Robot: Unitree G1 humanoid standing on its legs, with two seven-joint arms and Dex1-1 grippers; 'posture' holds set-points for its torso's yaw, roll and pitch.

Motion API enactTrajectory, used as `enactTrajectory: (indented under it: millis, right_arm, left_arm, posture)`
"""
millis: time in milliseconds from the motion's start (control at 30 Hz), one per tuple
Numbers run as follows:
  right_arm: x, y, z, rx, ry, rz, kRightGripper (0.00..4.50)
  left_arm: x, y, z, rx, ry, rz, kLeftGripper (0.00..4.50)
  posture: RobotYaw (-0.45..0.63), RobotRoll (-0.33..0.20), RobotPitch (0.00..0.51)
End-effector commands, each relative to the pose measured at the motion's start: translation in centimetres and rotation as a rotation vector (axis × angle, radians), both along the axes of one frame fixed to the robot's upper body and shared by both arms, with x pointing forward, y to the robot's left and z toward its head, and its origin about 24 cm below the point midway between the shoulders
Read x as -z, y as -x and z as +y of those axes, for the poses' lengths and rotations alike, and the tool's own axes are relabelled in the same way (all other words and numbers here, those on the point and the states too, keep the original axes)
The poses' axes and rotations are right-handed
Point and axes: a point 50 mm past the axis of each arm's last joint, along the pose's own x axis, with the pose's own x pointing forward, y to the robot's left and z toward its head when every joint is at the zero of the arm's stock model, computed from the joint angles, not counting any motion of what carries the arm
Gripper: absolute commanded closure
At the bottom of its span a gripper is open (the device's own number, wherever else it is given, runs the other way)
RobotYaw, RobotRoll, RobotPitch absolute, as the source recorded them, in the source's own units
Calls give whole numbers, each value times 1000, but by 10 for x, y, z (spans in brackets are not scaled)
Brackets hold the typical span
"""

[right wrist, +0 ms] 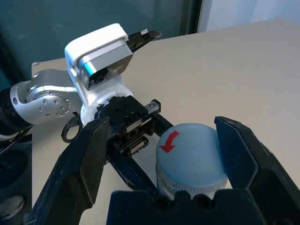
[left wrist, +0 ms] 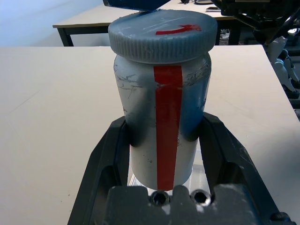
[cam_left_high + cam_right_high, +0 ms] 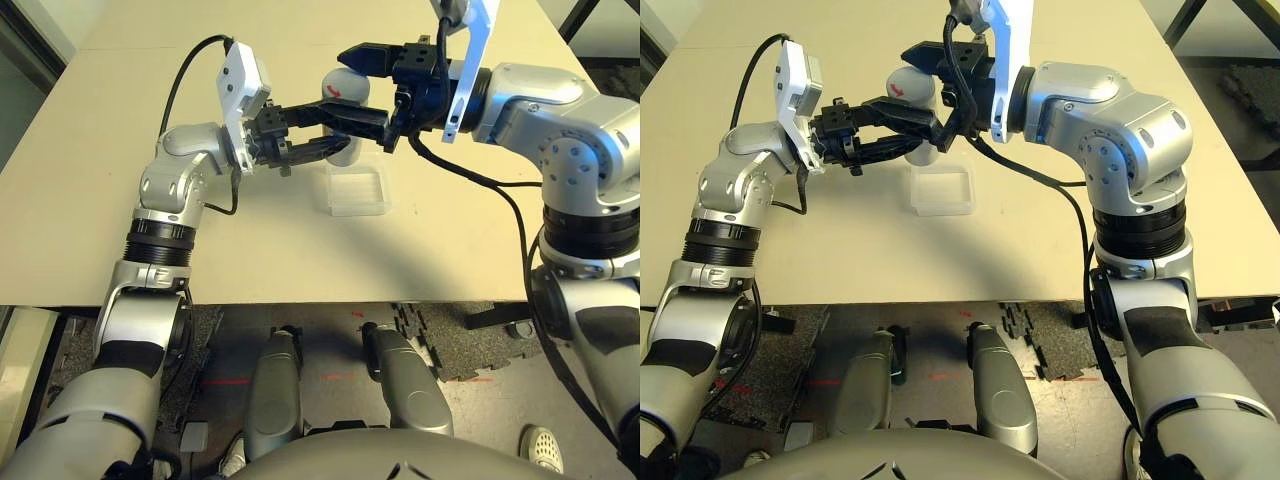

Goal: Pour the medicine from the bottle into the box.

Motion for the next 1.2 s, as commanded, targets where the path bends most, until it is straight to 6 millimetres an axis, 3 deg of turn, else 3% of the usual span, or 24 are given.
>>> enactTrajectory:
  millis: [33, 300, 700, 1200]
  right_arm:
    - [-1, 2, 0, 0, 15, -30, 0]
    - [-6, -3, 1, 16, -7, -87, 0]
    - [6, -5, -1, 12, 34, -66, 0]
    - [5, -12, -3, 53, 16, -92, 0]
  left_arm:
    - [-4, 0, -3, 14, -15, -22, 2192]
    - [-3, 2, -3, 17, -20, -25, 2192]
    - [-8, 4, -5, 25, -12, -39, 2192]
    - [-7, 5, -5, 25, -14, -35, 2192]
  posture:
    - [-55, 0, 206]
    - [-49, 0, 206]
    - [-43, 0, 207]
    - [-38, 0, 208]
